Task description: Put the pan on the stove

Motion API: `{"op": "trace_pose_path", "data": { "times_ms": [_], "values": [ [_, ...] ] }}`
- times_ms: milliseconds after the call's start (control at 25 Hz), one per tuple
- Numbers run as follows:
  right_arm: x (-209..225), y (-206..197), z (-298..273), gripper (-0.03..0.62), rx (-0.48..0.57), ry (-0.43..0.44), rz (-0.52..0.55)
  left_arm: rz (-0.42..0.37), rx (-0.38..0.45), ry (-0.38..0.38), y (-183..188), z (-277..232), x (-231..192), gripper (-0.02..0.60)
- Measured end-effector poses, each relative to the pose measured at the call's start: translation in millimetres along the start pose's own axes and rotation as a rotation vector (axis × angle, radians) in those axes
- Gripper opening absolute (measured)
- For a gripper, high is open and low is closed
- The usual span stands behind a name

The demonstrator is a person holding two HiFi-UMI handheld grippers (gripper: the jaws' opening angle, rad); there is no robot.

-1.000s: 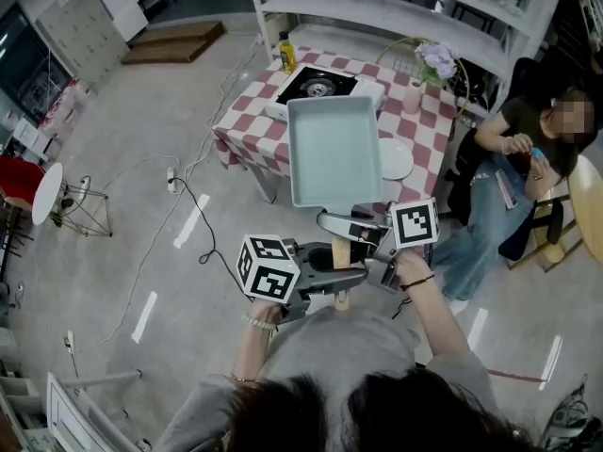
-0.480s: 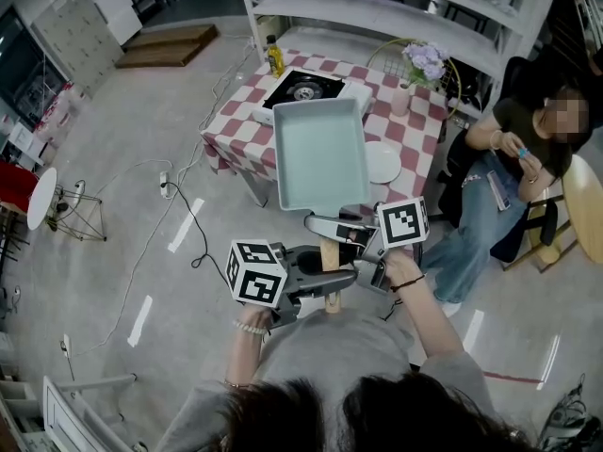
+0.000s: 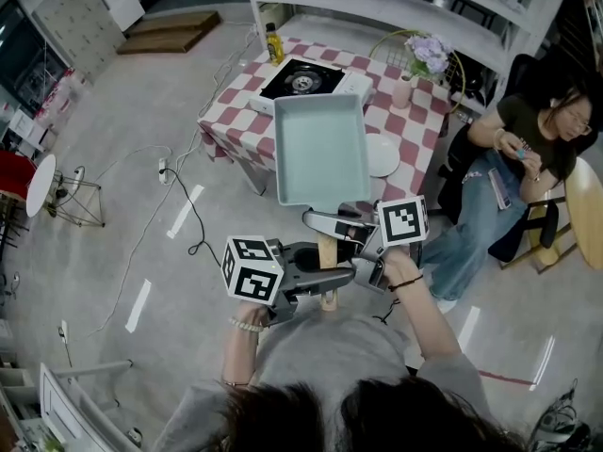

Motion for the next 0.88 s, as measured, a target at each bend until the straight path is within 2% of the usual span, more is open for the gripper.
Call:
{"op": "trace_pose_path", "data": {
  "times_ms": [520, 880],
  "values": [
    [7.4, 7.6, -1.2, 0.187, -0.006, 0.021, -0.016, 0.022, 0.004, 0.021, 7.6, -2.4, -7.8, 0.186],
    [26.5, 20.8, -14.9, 0.187, 0.0, 0.002, -0.028, 0.043, -0.001, -0.006, 19.9, 7.6, -28.0, 0.186]
  ]
}}
Point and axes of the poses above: the fingertips, and each gripper's own axes: z backward along the fingers, x to its right, y out of its top, the point moved 1 cm from there along z, backward along the fingers, and after that the axes turned 7 degrees about z, right-handed, at the moved point
